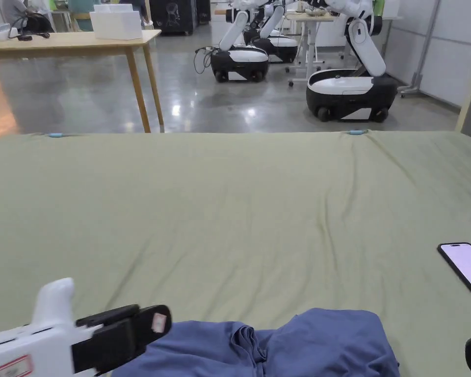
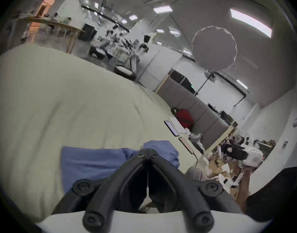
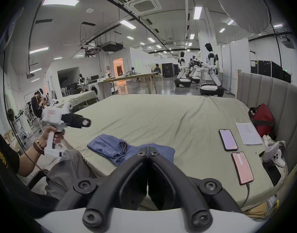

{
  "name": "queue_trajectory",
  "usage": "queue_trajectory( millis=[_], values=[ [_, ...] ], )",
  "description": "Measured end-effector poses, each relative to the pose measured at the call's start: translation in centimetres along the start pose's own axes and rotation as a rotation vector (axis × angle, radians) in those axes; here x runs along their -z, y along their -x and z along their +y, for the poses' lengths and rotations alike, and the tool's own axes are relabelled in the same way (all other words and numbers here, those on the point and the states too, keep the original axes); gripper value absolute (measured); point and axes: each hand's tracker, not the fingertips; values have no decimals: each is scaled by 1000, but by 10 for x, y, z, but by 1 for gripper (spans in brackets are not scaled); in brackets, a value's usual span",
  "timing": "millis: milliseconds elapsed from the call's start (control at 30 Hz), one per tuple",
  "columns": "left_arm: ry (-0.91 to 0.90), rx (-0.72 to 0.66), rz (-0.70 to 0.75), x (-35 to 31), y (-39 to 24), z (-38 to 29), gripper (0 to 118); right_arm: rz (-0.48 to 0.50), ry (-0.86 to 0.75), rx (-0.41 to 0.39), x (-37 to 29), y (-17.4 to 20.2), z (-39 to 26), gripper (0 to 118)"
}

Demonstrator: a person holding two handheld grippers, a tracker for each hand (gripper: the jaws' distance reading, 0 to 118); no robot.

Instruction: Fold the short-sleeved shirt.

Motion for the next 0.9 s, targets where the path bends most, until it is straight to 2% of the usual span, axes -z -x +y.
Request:
queue_trajectory(
  millis=[67, 133, 267, 300, 333, 367, 400, 433, 500, 533, 633, 700, 800, 900],
  values=[
    [-8, -30, 43, -16, 7, -2, 0, 16, -6, 3, 7, 0, 2, 1],
    [-18, -3, 71, -19, 4, -5, 0, 33, -7, 4, 14, 1, 5, 1],
    [-9, -29, 123, -8, 11, -2, 0, 55, -6, -10, 21, 7, 9, 1],
    [-1, -37, 119, -4, 16, -1, 5, 67, -9, -14, 21, 9, 9, 1],
    [14, -57, 123, 1, 23, -1, 23, 77, -10, -17, 21, 10, 9, 1],
    [42, -86, 119, 10, 30, -1, 53, 81, -8, -19, 20, 12, 9, 1],
    [62, -110, 139, 16, 37, -2, 93, 85, -8, -23, 20, 13, 9, 1],
    [97, -137, 155, 26, 46, -3, 118, 89, -7, -29, 18, 15, 9, 1],
    [35, -147, 124, 31, 73, -2, 118, 93, -8, -36, 15, 16, 9, 1],
    [98, -202, 115, 35, 82, -5, 118, 91, -7, -36, 13, 16, 8, 1],
    [107, -215, 215, 44, 110, -11, 118, 82, -1, -32, 9, 14, 8, 1],
    [106, -233, 206, 46, 127, -16, 118, 76, 3, -33, 6, 13, 8, 1],
    [151, -326, 124, 53, 133, -28, 118, 65, 8, -35, 4, 12, 8, 1],
    [151, -335, -11, 62, 126, -40, 118, 62, 5, -32, 3, 12, 6, 1]
  ],
)
